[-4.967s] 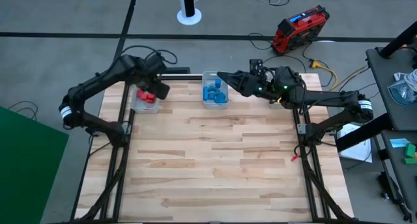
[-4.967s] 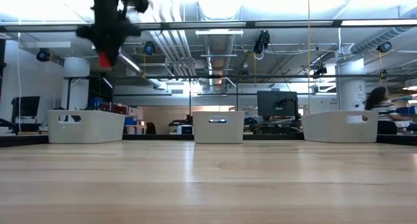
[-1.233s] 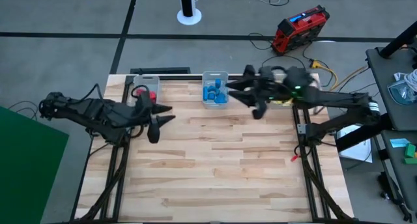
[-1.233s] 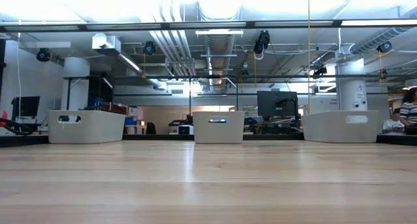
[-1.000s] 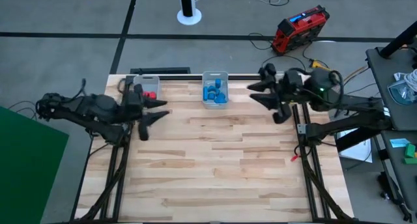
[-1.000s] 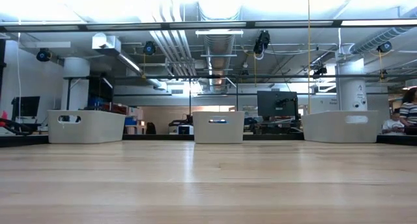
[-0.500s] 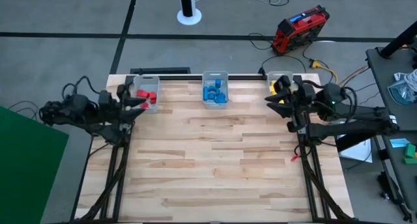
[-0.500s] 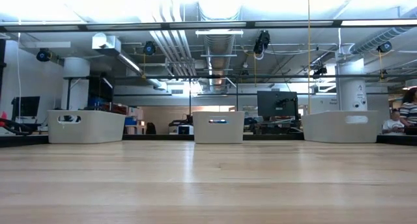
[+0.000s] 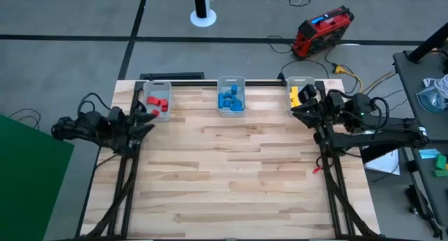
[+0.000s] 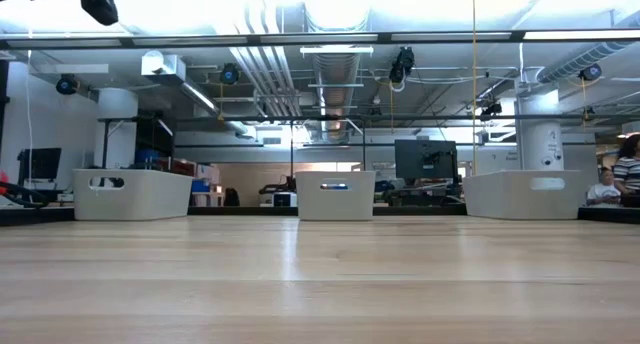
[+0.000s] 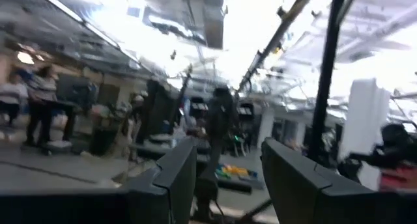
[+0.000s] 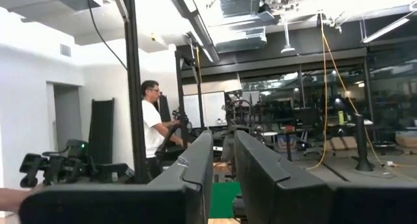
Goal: Sort blocks
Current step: Return to Home Position
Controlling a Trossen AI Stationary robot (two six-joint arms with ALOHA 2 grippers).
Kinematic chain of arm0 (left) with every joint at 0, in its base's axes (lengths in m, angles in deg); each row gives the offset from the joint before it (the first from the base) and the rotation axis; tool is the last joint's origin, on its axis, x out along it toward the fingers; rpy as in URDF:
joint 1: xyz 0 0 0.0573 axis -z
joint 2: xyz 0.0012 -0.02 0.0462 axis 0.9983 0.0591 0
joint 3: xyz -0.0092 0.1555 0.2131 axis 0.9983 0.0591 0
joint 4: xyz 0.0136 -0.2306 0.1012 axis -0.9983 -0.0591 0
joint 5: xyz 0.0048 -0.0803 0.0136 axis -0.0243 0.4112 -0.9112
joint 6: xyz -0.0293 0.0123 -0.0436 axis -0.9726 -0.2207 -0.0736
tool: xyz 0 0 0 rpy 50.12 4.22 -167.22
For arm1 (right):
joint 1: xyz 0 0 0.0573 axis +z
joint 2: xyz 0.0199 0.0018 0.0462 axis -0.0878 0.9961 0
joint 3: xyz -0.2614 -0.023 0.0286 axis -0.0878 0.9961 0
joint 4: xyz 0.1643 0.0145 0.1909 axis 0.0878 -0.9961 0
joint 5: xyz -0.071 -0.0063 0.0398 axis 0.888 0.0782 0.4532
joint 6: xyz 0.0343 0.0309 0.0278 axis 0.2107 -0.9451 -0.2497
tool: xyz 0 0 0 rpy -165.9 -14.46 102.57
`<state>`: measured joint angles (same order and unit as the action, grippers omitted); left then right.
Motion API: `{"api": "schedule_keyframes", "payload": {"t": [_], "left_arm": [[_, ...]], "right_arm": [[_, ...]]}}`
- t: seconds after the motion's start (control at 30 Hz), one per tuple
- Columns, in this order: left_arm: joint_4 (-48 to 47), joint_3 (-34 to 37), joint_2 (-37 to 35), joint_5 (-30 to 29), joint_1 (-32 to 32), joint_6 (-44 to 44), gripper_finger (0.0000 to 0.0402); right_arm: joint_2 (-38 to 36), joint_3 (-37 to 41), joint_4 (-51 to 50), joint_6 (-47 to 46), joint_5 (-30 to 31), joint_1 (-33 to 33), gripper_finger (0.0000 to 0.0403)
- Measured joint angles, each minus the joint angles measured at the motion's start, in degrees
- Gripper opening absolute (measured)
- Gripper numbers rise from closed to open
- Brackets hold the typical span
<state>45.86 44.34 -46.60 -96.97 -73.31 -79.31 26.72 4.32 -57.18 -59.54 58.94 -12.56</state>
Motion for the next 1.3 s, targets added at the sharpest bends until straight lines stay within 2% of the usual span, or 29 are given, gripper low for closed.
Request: {"api": "schedule_keyframes", "payload": {"t": [0.2,0.4,0.57,1.0,1.1,1.2,1.3], "left_arm": [[0.3,0.5,-1.4,-0.2,-2.4,0.8,0.0151],[-0.2,3.4,-3.0,-0.2,-3.0,3.3,0.0151],[-0.3,6.6,-7.0,-0.2,-3.0,3.4,0.0151],[0.6,11.7,-7.2,-1.2,-4.0,1.4,0.0151],[3.0,13.1,-7.2,-1.7,-4.0,1.6,0.0151],[4.4,14.2,-7.2,-2.5,-4.1,1.7,0.0151],[4.7,14.2,-6.9,-4.9,-4.1,1.9,0.0151]], "right_arm": [[-0.7,0.5,0.5,5.4,0.0,0.0,0.0057],[-4.7,3.8,0.5,9.5,0.0,0.0,0.0069],[-10.9,8.9,2.4,7.5,-0.2,0.0,0.008],[-32.7,25.3,5.5,6.2,-0.3,0.0,0.0096],[-32.7,31.0,10.7,5.8,-0.2,0.0,0.0092],[-29.9,36.6,19.3,5.8,3.2,0.0,0.0084],[-27.3,36.6,16.8,4.9,6.1,0.0,0.0075]]}}
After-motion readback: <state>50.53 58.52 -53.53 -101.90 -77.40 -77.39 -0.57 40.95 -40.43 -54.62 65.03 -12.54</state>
